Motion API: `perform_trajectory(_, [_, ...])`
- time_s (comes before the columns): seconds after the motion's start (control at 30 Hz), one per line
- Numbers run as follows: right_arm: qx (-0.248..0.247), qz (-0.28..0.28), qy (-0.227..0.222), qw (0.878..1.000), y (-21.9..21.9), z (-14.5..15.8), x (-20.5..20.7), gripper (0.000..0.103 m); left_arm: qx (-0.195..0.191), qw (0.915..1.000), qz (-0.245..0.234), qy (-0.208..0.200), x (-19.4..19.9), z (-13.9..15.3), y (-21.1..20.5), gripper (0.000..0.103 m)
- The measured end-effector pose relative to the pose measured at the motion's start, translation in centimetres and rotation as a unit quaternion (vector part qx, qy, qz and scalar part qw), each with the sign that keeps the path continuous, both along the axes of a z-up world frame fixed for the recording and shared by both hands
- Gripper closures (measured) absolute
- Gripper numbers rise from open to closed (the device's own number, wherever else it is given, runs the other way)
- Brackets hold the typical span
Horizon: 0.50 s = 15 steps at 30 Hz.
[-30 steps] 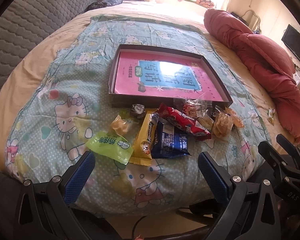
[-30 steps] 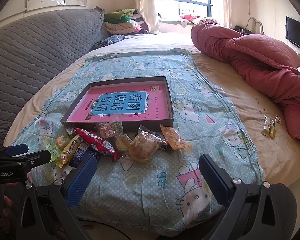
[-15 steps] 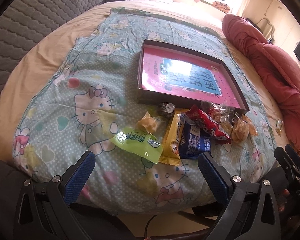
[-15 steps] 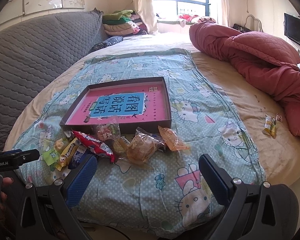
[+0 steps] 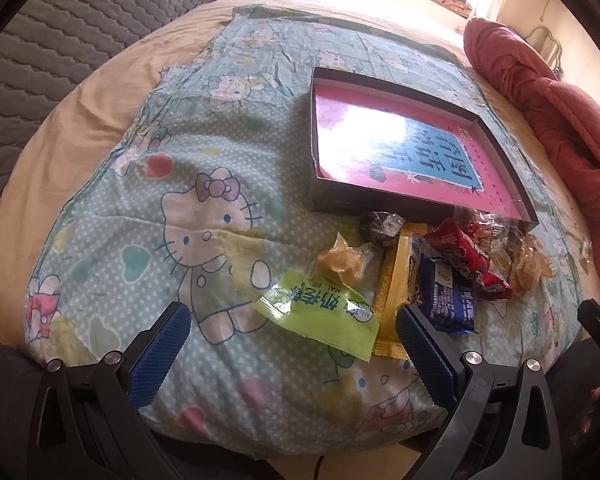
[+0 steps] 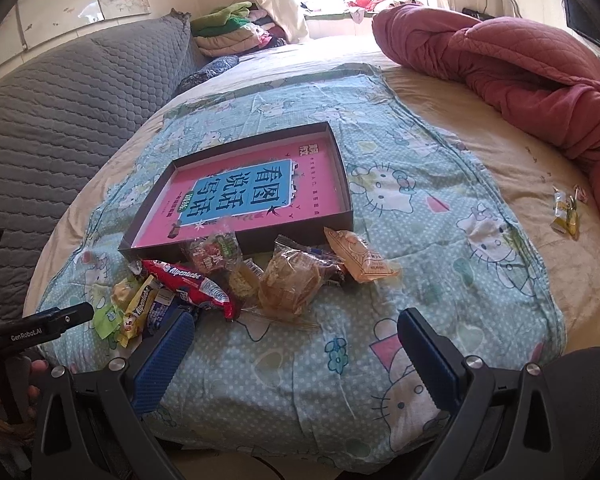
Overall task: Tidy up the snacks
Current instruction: 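Grasp the green milk-candy bag with left tool while right tool grasps wrapped bread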
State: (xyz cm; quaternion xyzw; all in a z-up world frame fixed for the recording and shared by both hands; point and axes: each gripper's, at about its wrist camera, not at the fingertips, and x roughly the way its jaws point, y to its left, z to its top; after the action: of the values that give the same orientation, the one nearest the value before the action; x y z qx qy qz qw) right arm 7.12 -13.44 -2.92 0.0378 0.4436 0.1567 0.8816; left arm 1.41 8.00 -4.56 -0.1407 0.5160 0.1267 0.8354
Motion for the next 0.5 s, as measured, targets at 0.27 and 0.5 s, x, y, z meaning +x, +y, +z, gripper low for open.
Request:
perform_trajectory(0.27, [-0.003, -0.034, 0.036, 0.999, 1.3, -2.2, 2.6, 0.000, -0.007, 0.9997, -0.024, 0.005, 1.7, -1.4, 0.4, 0.000])
perform_trajectory(0.5, [0.010, -0.054, 0.067, 0.996, 2.1, -4.1, 4.5, 0.006, -0.007, 0.9986, -0.052, 0.009, 2.9, -2.2, 0.4, 0.001])
